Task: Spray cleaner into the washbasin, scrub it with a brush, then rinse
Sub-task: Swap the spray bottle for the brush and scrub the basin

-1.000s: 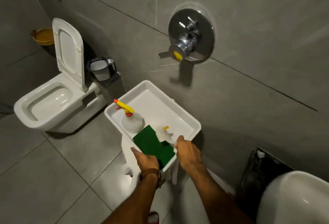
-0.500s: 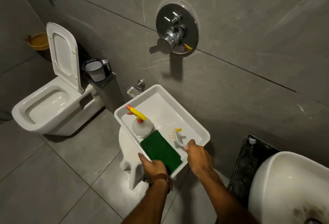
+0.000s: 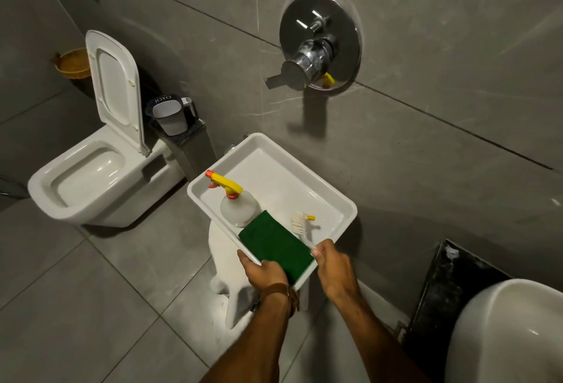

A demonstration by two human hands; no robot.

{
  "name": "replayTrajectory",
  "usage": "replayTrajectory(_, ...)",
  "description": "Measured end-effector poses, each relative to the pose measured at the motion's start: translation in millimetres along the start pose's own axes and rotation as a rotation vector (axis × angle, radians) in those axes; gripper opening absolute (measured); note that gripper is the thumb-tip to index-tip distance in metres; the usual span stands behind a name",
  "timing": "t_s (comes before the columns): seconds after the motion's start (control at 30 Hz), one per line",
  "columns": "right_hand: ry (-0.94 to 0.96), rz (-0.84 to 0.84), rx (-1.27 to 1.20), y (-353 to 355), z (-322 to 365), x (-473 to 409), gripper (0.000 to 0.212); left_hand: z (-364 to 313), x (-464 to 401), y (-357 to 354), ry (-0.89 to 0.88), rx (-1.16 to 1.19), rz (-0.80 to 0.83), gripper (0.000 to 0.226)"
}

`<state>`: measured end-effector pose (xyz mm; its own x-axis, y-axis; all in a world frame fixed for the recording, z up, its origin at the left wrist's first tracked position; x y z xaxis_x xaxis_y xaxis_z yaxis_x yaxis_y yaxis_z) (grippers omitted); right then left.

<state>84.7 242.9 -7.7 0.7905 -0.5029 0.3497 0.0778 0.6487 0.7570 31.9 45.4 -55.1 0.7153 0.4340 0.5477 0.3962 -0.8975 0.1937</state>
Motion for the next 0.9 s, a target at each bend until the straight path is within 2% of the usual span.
replayTrajectory(0.33, 0.033, -0.022, 0.224, 11.8, 20.9, -1.0, 0.019, -7.2, -6.3, -1.1, -0.015, -0.066, 0.049, 0.072)
replayTrajectory(0.47, 0.031, -0.08, 0.229, 28.6, 24.7, 5.4, 0.023, -23.9, -5.9, 7.1, -0.106, -0.102, 0.025, 0.072)
replayTrajectory(0.57, 0.024, -0.142, 0.177, 49.4, 25.1, 19.0, 0.026, -49.6, 5.5, 9.8, -0.259, -0.164, 0.023, 0.066)
replayTrajectory(0.73, -0.04, -0.23, 0.029, 100.4, 6.8, 67.3, 0.018, -80.8, 65.4, -13.7, -0.487, -0.214, 0.201, 0.055)
replayTrajectory(0.9, -0.121, -0.372, -0.041, 175.3, -43.2, 148.5, 0.018, -80.0, 183.2, -52.0, -0.621, -0.223, 0.452, 0.046)
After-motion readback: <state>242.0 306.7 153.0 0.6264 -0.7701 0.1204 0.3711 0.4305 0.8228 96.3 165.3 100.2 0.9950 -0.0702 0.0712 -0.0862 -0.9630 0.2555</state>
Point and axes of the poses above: each hand's wrist, its own x-axis away from the middle knuckle, its own y-axis out of the back of the hand, z = x × y, the point moved 9 cm from there along -x, towards the middle knuckle, and after that the axes turned 1 degree about z, right-handed, at the moved point
